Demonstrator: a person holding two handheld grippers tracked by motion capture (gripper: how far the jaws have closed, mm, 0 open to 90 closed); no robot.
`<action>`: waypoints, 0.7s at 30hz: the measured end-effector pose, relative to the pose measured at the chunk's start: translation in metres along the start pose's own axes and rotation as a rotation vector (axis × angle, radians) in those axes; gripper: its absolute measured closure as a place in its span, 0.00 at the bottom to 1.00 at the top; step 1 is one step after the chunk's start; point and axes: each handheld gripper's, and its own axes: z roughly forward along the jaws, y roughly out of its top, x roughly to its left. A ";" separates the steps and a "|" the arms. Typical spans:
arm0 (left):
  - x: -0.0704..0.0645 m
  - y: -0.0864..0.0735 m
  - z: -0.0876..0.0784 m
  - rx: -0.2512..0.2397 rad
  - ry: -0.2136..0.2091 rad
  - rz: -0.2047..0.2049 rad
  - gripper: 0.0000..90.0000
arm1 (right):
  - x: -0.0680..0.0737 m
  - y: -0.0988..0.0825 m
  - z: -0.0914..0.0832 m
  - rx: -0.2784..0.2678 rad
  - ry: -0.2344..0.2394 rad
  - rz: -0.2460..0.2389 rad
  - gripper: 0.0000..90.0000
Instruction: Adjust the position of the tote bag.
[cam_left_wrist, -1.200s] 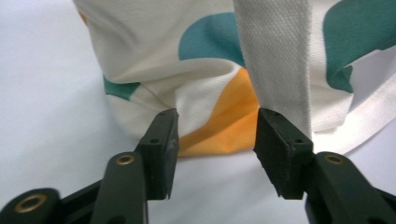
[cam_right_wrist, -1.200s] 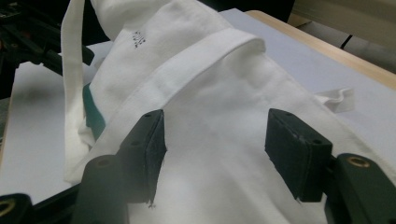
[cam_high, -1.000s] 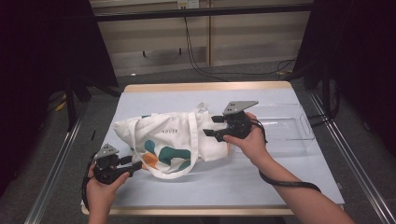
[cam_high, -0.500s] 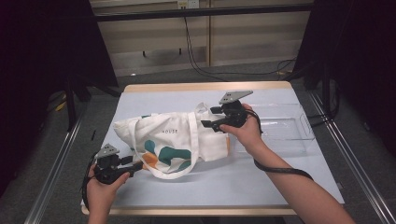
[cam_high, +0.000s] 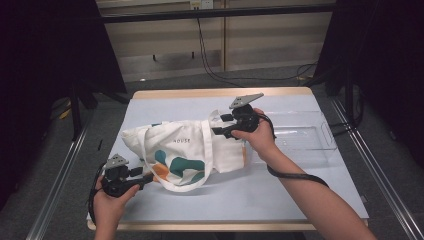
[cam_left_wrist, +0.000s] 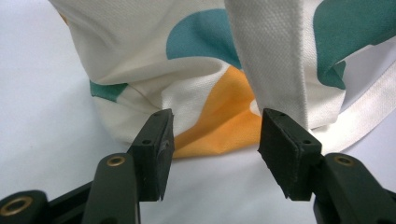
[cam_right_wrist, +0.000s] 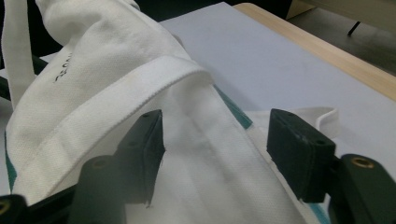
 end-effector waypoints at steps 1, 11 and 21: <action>0.000 0.000 0.000 0.000 0.000 0.000 0.50 | 0.000 -0.001 0.001 0.007 0.003 0.001 0.42; -0.001 0.001 0.001 0.003 -0.002 0.004 0.50 | 0.002 -0.001 -0.001 0.020 0.003 -0.042 0.72; -0.002 0.001 0.002 0.004 -0.001 0.005 0.50 | -0.001 -0.002 -0.005 0.040 0.038 -0.022 0.98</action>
